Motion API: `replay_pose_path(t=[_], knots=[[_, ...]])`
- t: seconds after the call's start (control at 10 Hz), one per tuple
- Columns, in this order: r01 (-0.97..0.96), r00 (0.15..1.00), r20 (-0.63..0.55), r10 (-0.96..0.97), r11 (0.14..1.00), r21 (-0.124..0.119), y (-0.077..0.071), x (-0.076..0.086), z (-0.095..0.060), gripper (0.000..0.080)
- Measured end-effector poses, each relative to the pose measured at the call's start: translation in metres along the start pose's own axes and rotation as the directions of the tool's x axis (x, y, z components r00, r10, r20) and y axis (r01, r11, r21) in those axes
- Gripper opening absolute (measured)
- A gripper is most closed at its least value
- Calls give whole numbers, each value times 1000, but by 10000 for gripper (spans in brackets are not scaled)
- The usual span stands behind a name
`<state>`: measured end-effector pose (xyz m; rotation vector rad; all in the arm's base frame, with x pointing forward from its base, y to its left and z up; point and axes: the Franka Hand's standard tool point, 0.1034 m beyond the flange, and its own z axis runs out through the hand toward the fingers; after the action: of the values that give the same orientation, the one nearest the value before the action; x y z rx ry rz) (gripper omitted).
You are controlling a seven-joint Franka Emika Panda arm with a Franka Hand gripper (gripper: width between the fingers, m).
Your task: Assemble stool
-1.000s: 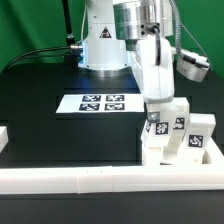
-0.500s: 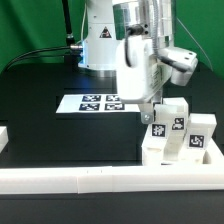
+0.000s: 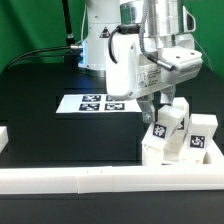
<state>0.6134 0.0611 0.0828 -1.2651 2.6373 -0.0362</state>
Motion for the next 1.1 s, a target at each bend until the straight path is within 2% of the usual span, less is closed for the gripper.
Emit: replay_pose_path(t=[0.3, 0.4, 0.5, 0.6, 0.8, 1.0, 1.1], knots=[[-68, 998, 12, 68, 998, -7, -3, 4, 0, 337], [-114, 993, 17, 114, 994, 0, 0, 4, 0, 337], [-150, 988, 36, 148, 988, 46, 4, 5, 0, 337], [-183, 983, 42, 181, 982, 53, 7, 5, -1, 337], [-105, 994, 34, 103, 993, 58, 7, 5, -1, 337], [-21, 998, 56, 17, 997, 70, 1, 0, -17, 569], [-22, 997, 76, 16, 997, 75, 0, -4, -28, 625]])
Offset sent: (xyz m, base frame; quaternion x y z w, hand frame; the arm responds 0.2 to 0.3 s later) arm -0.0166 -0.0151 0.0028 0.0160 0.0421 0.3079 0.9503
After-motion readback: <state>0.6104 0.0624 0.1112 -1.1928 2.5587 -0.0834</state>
